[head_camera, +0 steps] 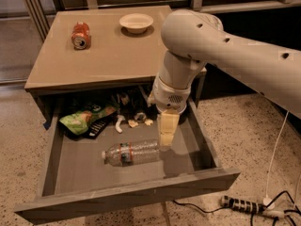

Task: Pick water bottle from top drawer and place on counter

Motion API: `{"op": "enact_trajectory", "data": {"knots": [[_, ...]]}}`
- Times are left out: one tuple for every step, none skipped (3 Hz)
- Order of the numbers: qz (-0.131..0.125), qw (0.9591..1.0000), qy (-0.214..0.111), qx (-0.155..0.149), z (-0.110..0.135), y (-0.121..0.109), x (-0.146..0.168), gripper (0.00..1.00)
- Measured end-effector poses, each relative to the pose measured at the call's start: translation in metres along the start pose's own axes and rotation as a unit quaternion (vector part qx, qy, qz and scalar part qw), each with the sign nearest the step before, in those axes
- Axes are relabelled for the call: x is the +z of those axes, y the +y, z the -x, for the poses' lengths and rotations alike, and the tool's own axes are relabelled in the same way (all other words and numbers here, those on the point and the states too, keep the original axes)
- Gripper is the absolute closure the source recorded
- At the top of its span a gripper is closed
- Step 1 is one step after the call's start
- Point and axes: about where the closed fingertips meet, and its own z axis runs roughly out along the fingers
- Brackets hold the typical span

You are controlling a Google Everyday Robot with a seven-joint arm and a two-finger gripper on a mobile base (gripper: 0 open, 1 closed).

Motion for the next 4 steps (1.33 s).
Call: {"op": "enact_trajectory", "data": {"knots": [[0.0,1.0,0.0,0.0,0.0,0.0,0.0,0.31],[0.0,1.0,0.0,0.0,0.0,0.0,0.0,0.6],[0.0,1.0,0.0,0.0,0.0,0.0,0.0,0.37],[0.0,1.0,0.0,0.0,0.0,0.0,0.0,0.26]]}}
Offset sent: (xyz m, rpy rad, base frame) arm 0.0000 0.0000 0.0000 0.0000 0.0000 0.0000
